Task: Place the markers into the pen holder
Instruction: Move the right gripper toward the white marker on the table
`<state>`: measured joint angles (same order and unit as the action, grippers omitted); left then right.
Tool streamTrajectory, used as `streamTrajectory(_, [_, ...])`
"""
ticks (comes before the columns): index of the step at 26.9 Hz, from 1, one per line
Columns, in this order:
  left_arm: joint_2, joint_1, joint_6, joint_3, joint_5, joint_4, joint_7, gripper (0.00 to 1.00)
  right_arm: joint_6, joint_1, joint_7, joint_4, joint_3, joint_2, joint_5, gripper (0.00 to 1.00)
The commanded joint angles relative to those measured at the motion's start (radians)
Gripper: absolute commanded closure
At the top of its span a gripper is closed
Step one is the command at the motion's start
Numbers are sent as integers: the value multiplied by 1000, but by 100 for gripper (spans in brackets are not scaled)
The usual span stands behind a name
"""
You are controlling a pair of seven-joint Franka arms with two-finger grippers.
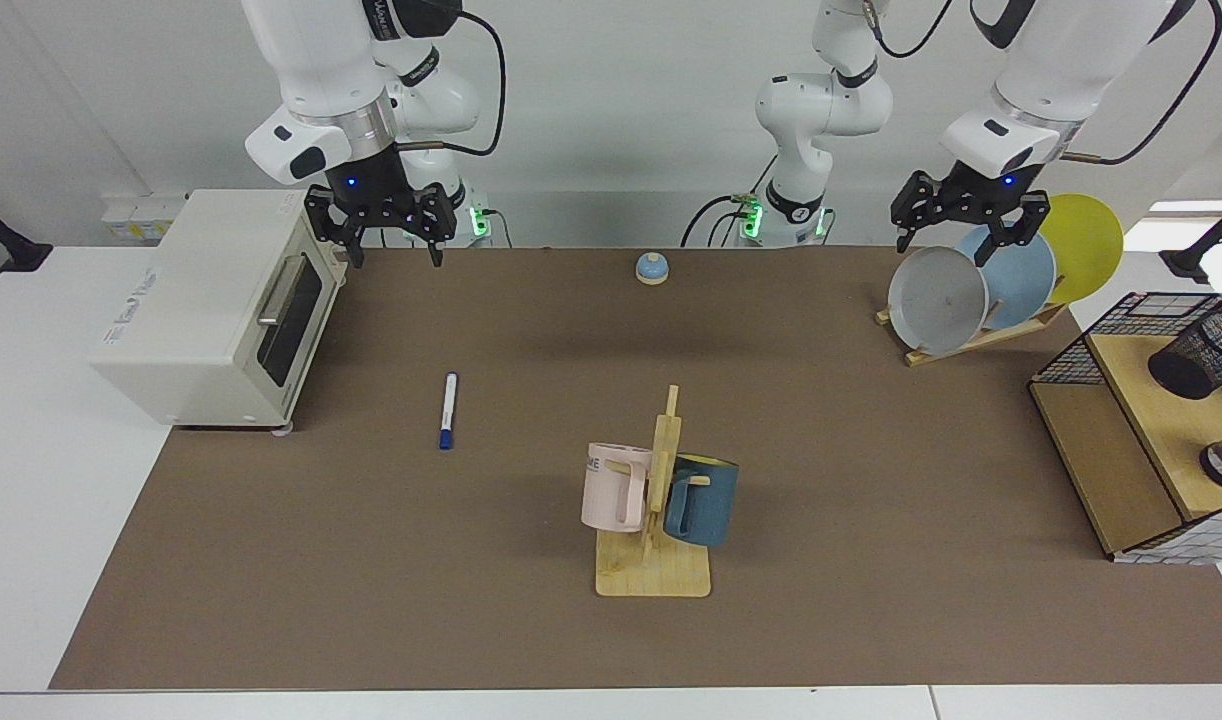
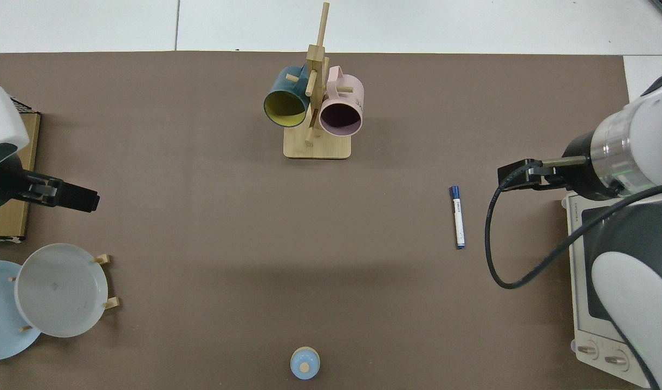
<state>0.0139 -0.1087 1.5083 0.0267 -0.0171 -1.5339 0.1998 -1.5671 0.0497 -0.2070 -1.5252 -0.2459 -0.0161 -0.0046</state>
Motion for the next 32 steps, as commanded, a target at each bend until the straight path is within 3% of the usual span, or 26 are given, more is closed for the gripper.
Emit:
streamTrajectory(1, [-3, 7, -26, -7, 2, 18, -10, 0, 16, 15, 9, -1, -6, 4, 6, 0])
streamTrajectory(19, [-3, 6, -25, -13, 0, 18, -10, 0, 9, 4, 17, -15, -12, 11, 14, 0])
streamTrajectory(25, [-3, 6, -27, -14, 0, 18, -10, 0, -106, 1, 26, -113, -12, 48, 14, 0])
streamTrajectory(32, [-3, 7, -30, -10, 0, 18, -10, 0, -197, -13, 9, -174, -13, 5, 14, 1])
